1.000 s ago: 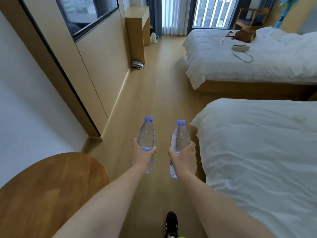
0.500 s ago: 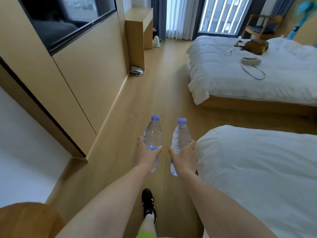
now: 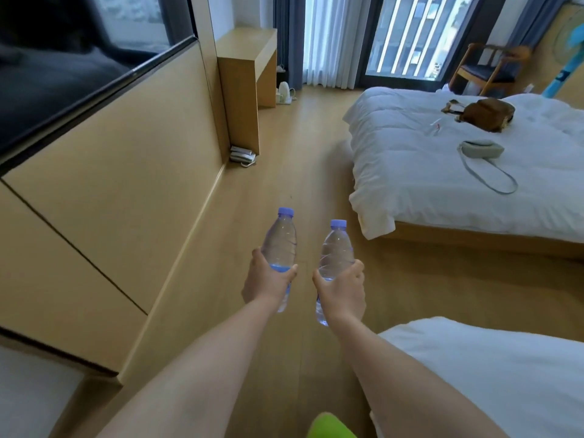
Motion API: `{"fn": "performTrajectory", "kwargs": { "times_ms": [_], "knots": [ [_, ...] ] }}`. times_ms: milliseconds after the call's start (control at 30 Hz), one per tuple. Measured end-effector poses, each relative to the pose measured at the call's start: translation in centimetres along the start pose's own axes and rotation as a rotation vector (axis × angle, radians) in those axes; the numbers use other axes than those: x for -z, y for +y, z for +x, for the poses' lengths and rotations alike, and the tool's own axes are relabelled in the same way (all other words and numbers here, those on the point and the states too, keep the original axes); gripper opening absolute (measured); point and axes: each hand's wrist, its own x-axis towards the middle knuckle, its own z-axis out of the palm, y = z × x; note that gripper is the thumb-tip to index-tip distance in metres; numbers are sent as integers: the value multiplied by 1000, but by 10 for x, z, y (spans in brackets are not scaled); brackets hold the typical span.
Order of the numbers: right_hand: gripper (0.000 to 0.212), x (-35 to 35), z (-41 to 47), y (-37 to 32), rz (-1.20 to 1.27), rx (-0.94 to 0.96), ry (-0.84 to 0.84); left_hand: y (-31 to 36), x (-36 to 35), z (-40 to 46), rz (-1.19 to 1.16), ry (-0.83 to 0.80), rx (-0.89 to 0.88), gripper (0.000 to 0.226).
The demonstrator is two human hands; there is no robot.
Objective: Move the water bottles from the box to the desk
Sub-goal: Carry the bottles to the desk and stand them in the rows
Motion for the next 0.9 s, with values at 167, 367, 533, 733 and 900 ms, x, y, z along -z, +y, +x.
{"fn": "performTrajectory", "kwargs": {
  "times_ms": [167,367,533,733,900],
  "knots": [
    [86,-27,118,-36,-15,30,-15,52,-42,106,19,21,-3,71],
    [85,-50,274,-83,-16,45,-33,124,-93,231,38,49,60,67],
    [82,-64,392,-141,-22,106,-39,188,-117,332,24,87,82,70],
    [77,-100,511,-203,-14,161,-42,254,-136,456,-12,122,64,75],
    [78,-150,610,-253,-28,181,-20,292,-152,573,-19,103,31,74]
  ]
}}
